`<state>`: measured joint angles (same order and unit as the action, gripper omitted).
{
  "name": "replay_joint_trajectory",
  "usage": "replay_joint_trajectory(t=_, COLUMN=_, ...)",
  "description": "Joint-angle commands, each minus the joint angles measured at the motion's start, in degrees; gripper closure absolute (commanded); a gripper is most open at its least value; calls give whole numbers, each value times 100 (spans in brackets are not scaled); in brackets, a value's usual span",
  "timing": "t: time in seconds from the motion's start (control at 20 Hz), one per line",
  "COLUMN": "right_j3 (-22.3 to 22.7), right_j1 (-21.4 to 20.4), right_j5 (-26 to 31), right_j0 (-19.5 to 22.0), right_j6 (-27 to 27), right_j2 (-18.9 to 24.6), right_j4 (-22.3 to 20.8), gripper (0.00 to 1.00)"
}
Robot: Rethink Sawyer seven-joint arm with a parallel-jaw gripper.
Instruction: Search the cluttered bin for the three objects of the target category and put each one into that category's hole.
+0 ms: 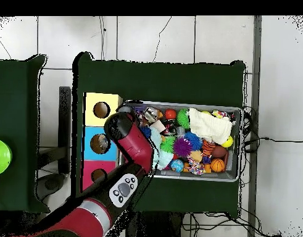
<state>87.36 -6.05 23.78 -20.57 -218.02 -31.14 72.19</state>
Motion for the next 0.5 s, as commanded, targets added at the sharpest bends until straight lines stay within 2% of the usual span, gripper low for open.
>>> replay_joint_trajectory(t=0.05, right_j3=-650, right_j1=177, right_j5=298, right_j0=-12, right_j6=-1718, right_j2=658, right_j4=-218, gripper=100)
replay_joint_trajectory(t=0.2, right_j3=-717, right_j1=176, right_j5=540, right_j0=46, right_j6=-1504, right_j2=655, right_j4=-405, gripper=100)
replay_joint_trajectory(t=0.3, right_j3=-594, right_j1=63, right_j5=506, right_j0=92, right_j6=-1354, right_j2=778, right_j4=-354, gripper=100)
replay_joint_trajectory(t=0.5, right_j3=-677, right_j1=169, right_j5=724, right_j0=8, right_j6=-1668, right_j2=482, right_j4=-566, gripper=100)
